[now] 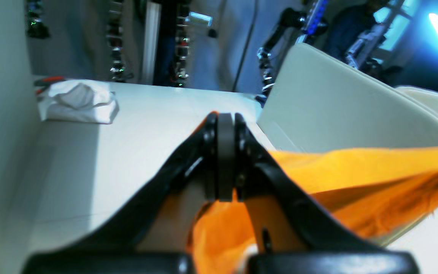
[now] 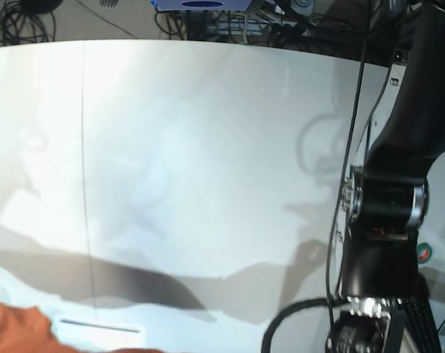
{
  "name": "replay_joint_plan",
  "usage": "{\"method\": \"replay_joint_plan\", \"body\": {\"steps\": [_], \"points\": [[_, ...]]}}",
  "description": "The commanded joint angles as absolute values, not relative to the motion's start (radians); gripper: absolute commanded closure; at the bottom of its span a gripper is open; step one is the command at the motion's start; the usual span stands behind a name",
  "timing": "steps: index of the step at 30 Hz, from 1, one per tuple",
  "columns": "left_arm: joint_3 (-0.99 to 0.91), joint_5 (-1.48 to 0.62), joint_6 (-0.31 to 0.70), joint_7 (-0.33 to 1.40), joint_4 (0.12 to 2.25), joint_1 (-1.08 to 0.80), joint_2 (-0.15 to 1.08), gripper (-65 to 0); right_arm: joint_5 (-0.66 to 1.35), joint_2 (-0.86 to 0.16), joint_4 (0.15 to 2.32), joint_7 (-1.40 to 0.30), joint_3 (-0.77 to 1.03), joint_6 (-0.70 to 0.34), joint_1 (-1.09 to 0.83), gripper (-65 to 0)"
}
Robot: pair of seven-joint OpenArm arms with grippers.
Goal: Layout the t-shirt on the table in an organized manner, then fold the t-shirt properly
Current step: 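Raise the shirt high with both grippers and lay it down spread, then hold the shirt edge with both grippers and pull it taut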
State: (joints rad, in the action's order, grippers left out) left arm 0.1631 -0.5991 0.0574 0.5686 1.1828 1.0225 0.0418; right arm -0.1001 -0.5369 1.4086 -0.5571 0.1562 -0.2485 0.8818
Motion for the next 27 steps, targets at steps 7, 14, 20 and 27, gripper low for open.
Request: {"method": "replay_joint_plan", "body": {"steps": [7, 14, 20, 27], "points": [[0.165, -0.598, 0.067, 0.55, 1.434, 0.661, 0.096, 0.0, -0.097, -0.43, 1.647, -0.624, 0.3, -0.248, 0.433, 0.0], [0.174, -0.585, 0.071, 0.55, 1.468, 0.305, 0.12, 0.0, -0.097, -0.259, 1.489, -0.529, 0.472, -0.252, 0.159, 0.0], [0.168, -0.489, 0.071, 0.55, 1.471, 0.117, 0.168, 0.0, -0.094, -0.242, 1.274, -0.43, 0.501, -0.252, 0.033, 0.0], [0.163, -0.469, 0.071, 0.549, 1.478, -0.042, 0.22, 0.0, -0.093, -0.196, 1.326, -0.377, 0.503, -0.252, -0.142, 0.0]]}}
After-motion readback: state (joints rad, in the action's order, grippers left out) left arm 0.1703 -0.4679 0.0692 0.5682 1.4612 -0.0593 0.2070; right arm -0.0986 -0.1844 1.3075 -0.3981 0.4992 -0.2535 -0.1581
